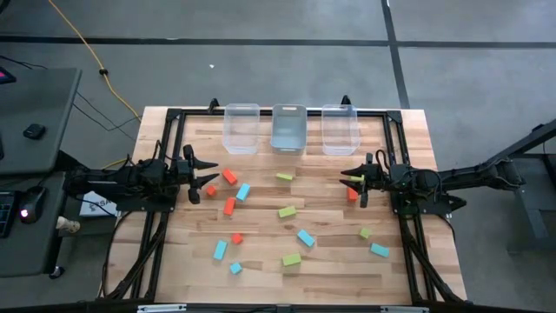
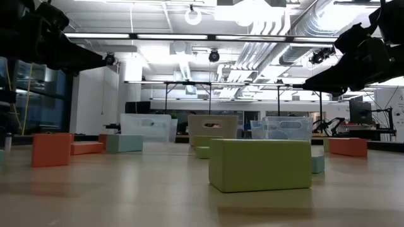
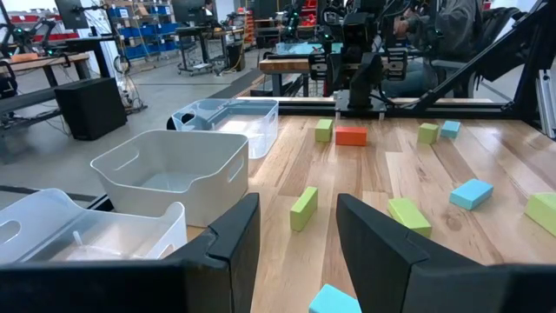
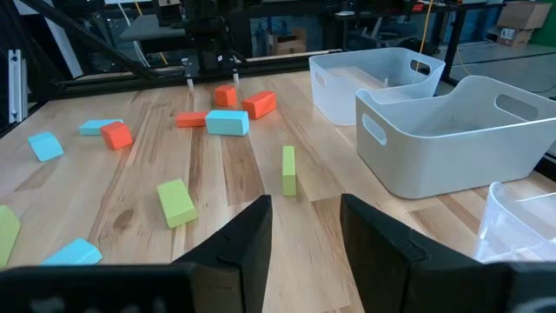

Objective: Sort & place blocks by color

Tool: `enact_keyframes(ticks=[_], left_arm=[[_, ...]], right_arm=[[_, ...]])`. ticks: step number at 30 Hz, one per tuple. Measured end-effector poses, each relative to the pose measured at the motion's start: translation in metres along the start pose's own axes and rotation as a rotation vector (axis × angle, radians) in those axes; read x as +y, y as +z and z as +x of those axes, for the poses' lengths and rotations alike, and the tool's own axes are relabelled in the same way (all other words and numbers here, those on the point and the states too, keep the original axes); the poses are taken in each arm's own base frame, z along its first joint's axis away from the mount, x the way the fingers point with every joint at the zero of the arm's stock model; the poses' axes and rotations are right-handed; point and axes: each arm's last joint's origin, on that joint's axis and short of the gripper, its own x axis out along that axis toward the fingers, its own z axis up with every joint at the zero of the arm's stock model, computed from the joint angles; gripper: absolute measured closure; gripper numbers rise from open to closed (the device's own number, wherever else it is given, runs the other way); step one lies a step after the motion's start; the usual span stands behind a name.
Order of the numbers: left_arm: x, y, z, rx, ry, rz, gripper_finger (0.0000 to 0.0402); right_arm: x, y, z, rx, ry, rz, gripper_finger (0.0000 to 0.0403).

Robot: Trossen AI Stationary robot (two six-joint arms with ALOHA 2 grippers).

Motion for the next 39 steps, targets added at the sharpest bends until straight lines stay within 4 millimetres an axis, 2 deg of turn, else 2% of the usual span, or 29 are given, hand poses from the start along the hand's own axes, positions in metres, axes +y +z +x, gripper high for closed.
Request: enact_keyframes(ticks=[32, 39], left_arm=[[-0.0001, -0.0001, 0.0, 0.0, -0.001, 0.0, 0.0268], [0.0, -0.0001, 0.0, 0.0, 0.0, 0.0, 0.0268]], right_arm=[[0.0, 0.0, 0.0, 0.0, 0.0, 0.001, 0.0275], [0.0, 0.0004, 0.0, -0.004, 0.001, 0.092, 0.0275]])
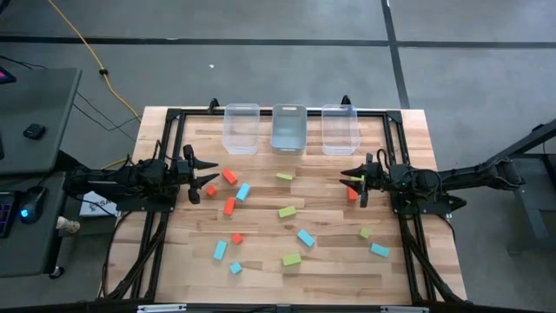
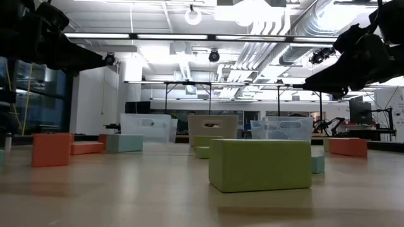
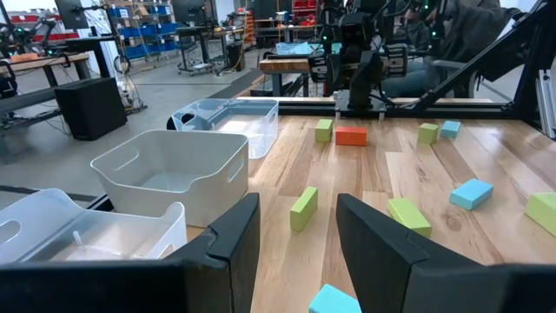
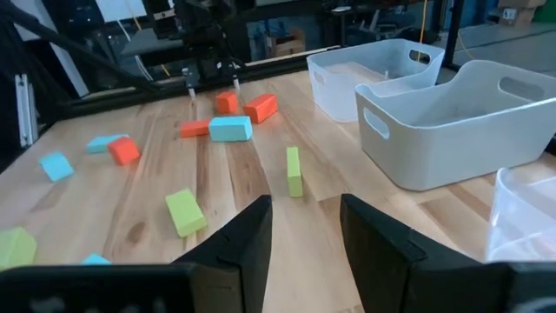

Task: Sort & place blocks by color
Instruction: Put the orange block into the right transparent bin

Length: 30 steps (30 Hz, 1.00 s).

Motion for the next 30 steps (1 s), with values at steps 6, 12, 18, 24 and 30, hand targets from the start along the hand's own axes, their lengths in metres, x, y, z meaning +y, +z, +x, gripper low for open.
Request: enact_keyframes(ticks=[6, 12, 18, 24, 30], left_arm=[[0.0, 0.0, 0.0, 0.0, 0.0, 0.0, 0.0268], [0.0, 0.0, 0.0, 0.0, 0.0, 0.0, 0.0268], [0.0, 0.0, 0.0, 0.0, 0.0, 0.0, 0.0268], [0.0, 0.0, 0.0, 0.0, 0.0, 0.0, 0.0268], [0.0, 0.0, 0.0, 0.0, 0.0, 0.0, 0.0268]], right_arm=[[0.0, 0.0, 0.0, 0.0, 0.0, 0.001, 0.0275], [0.0, 0.001, 0.0, -0.008, -0.013, -0.003, 0.0275], [0.001, 0.009, 0.0, -0.046, 0.002, 0.006, 0.0275], [0.003, 0.023, -0.001, -0.099, -0.02, 0.019, 0.0275], [0.005, 0.051, -0.005, -0.168, -0.073, 0.05, 0.0272]])
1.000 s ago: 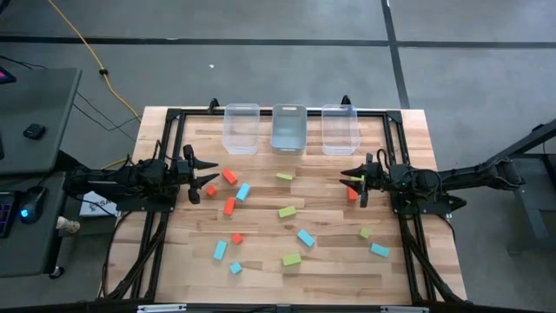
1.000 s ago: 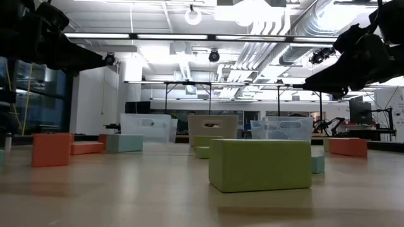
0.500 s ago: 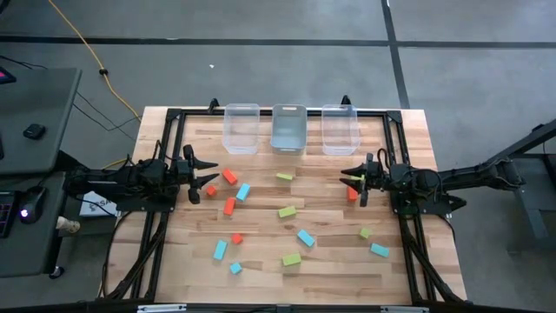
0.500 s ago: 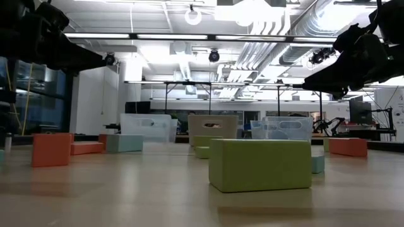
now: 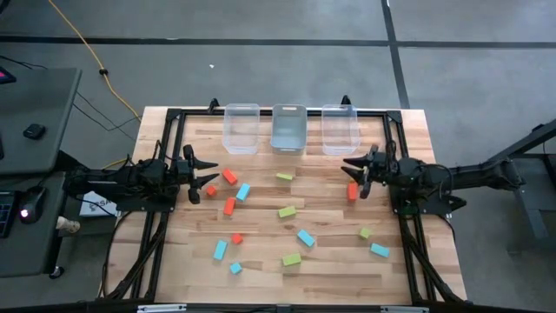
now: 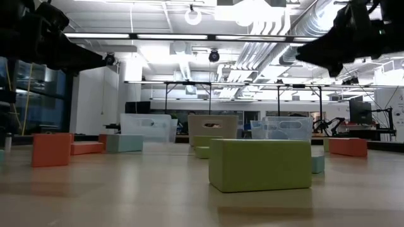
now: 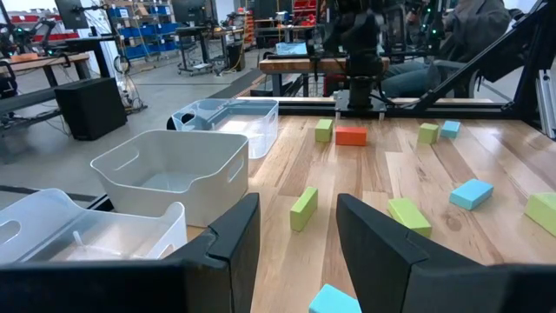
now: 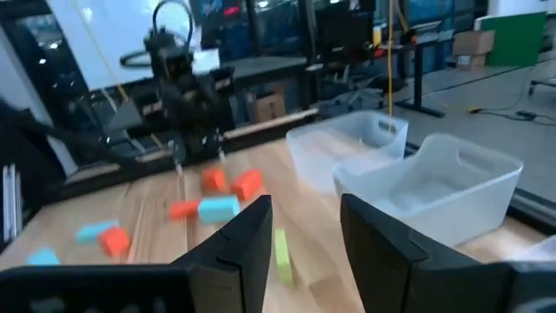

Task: Sort & place blocks by color
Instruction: Put the orange block into the right transparent bin

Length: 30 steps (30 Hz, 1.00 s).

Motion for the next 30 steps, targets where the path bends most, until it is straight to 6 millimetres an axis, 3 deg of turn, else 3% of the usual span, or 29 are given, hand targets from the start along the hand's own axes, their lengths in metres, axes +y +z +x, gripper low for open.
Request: enact_keyframes(ticks=[9, 19, 24, 30], left_arm=[[0.0, 0.001, 0.0, -0.009, 0.001, -0.002, 0.0268], [0.0, 0.001, 0.0, -0.008, 0.0, -0.002, 0.0268], [0.0, 0.001, 0.0, -0.01, 0.001, -0.003, 0.0268], [0.0, 0.001, 0.0, -0.01, 0.006, 0.002, 0.0268]], right_arm=[[0.0, 0.039, -0.007, 0.106, -0.202, 0.076, 0.0214], [0.002, 0.085, -0.026, 0.242, -0.319, 0.445, 0.0187], [0.006, 0.09, -0.024, 0.397, -0.379, 0.628, 0.0187], [0.014, 0.082, -0.008, 0.602, -0.473, 0.78, 0.0187]])
